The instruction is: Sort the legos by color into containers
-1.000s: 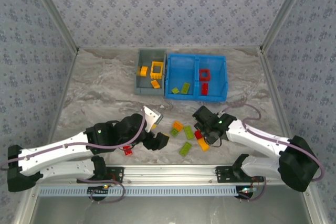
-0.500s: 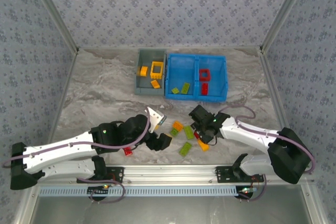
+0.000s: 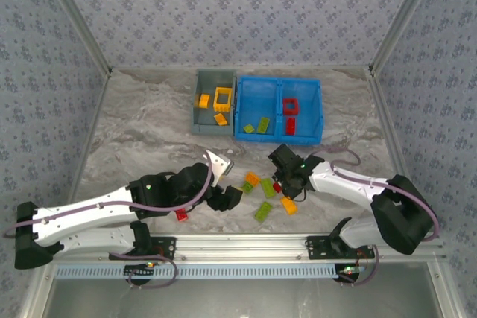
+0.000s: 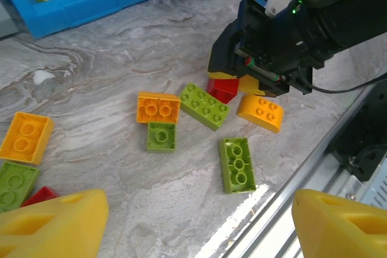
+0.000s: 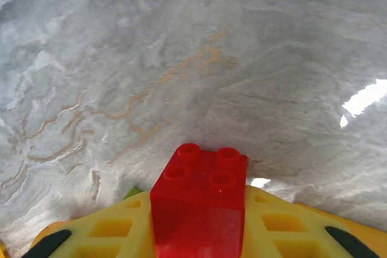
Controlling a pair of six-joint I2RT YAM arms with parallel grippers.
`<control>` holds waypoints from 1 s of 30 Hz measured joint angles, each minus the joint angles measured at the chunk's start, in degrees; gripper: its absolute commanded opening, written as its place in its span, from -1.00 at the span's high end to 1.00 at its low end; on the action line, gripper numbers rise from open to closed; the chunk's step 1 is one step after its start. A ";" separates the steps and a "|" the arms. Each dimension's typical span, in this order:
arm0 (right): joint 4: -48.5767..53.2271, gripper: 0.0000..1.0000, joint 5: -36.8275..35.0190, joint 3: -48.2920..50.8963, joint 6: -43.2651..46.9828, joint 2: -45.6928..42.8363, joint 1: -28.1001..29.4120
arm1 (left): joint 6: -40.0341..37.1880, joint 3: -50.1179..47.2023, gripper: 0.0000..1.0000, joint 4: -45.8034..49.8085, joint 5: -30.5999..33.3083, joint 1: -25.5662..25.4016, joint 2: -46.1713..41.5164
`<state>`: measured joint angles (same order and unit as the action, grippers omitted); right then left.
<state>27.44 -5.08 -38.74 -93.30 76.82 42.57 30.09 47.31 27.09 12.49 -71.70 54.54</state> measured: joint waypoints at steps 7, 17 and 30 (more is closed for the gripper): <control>7.72 0.61 -4.28 -6.49 7.37 -1.97 -2.47 | 0.48 3.23 -0.59 1.33 3.74 0.00 0.37; 13.53 0.60 -18.08 -29.75 40.46 3.19 -16.28 | -0.07 12.66 -0.61 -4.46 9.42 0.00 9.55; 12.76 0.61 -21.09 -59.06 63.58 40.41 -25.62 | -3.32 30.32 -0.63 -13.97 12.26 0.07 32.59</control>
<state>40.21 -26.17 -97.80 -29.71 117.23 16.95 26.76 77.62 13.13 24.75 -71.64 87.13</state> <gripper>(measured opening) 0.272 0.812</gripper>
